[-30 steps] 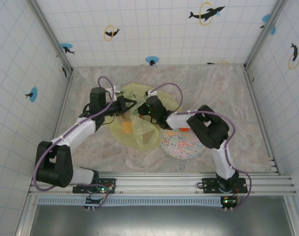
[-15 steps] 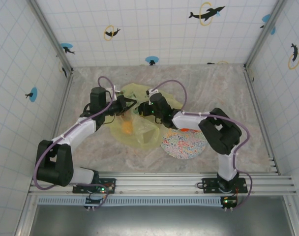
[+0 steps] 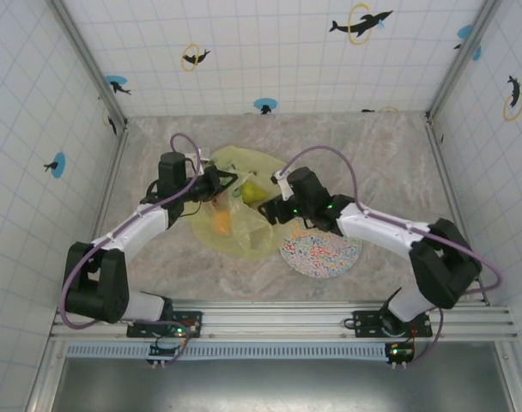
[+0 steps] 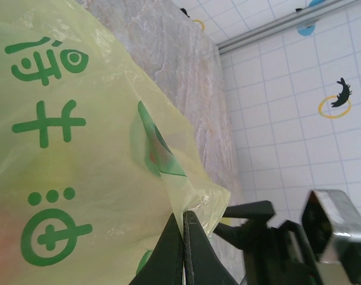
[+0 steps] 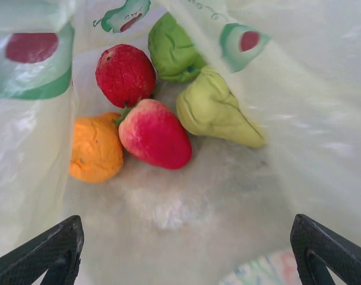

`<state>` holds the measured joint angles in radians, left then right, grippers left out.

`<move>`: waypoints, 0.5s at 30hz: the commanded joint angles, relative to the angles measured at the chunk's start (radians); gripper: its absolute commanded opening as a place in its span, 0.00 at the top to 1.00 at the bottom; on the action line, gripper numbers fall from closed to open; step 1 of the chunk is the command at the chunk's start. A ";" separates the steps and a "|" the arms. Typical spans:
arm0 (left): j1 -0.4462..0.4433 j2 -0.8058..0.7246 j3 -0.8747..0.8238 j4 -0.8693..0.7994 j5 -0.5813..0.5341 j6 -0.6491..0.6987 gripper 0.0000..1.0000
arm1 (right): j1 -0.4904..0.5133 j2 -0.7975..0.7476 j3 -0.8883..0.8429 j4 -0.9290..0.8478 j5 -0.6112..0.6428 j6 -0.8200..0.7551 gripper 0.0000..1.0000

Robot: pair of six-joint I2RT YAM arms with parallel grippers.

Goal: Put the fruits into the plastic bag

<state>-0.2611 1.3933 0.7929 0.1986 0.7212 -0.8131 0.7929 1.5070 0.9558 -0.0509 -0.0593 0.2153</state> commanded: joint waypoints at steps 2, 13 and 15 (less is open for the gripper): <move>-0.003 0.013 0.036 0.019 -0.010 0.005 1.00 | -0.013 -0.142 -0.043 -0.138 0.038 -0.068 0.07; -0.002 0.032 0.055 0.004 -0.029 0.013 1.00 | -0.089 -0.262 -0.073 -0.352 0.303 0.009 0.07; -0.004 0.033 0.058 -0.003 -0.030 0.014 1.00 | -0.090 -0.220 -0.046 -0.389 0.328 0.009 0.07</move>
<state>-0.2611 1.4162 0.8154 0.1955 0.6979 -0.8124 0.7036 1.2430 0.8833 -0.3470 0.1837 0.2043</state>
